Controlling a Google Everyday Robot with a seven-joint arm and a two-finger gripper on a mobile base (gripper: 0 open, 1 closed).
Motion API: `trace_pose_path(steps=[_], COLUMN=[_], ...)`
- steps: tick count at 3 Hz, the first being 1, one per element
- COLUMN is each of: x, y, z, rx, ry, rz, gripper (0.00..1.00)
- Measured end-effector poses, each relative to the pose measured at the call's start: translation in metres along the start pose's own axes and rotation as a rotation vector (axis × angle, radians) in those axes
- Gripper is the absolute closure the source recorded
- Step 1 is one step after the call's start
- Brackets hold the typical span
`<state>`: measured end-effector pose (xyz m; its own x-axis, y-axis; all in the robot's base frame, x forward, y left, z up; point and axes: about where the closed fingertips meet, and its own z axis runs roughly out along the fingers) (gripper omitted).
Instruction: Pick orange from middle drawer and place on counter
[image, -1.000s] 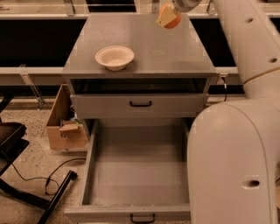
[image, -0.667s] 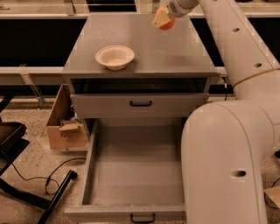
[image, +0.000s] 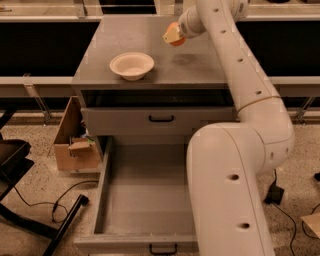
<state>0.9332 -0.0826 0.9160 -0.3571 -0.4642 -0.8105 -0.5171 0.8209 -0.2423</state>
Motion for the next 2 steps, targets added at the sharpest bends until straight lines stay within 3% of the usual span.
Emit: trace_pose_path(steps=[2], x=[0.008], y=[0.017], z=[0.067], rx=[-0.022], ry=[-0.086], rz=[0.077], gripper=[1.0])
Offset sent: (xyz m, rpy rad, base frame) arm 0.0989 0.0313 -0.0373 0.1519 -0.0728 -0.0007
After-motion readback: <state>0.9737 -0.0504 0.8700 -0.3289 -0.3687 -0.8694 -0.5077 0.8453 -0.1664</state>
